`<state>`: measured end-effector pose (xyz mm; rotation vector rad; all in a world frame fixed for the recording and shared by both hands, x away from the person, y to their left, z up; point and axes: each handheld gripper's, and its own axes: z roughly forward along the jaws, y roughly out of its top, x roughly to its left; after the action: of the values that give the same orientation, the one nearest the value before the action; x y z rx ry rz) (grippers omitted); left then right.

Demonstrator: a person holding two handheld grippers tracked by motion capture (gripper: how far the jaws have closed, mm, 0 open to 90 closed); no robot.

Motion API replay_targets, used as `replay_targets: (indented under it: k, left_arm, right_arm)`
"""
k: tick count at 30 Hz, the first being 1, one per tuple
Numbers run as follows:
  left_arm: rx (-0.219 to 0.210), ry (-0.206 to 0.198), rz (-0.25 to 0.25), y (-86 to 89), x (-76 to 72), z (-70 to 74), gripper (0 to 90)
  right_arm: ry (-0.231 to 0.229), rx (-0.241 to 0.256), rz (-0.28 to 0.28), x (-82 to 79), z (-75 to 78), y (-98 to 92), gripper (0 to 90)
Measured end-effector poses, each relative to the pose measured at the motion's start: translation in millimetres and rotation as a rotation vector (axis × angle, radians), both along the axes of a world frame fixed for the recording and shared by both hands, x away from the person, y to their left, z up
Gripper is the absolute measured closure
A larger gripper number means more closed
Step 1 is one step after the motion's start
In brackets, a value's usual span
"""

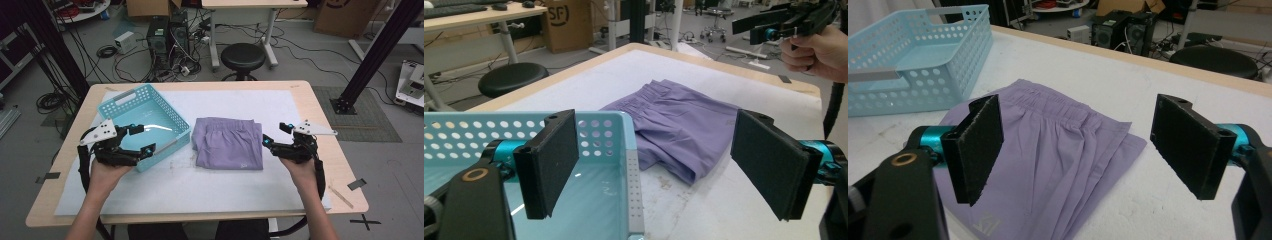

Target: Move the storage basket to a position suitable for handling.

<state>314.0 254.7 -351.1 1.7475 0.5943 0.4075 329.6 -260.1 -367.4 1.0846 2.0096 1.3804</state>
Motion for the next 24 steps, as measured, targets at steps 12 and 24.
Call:
replay_targets:
  k: [12, 24]
  left_arm:
    - [0.008, 0.032, -0.012, 12.4, -1.3, -8.9, 19.1]
    - [0.018, 0.055, 0.009, 43.3, -17.8, -21.5, 20.5]
  right_arm:
    - [0.007, 0.008, -0.013, 6.3, -2.4, -5.2, 21.5]
    - [0.002, 0.012, -0.020, 6.2, 0.1, -2.0, 21.5]
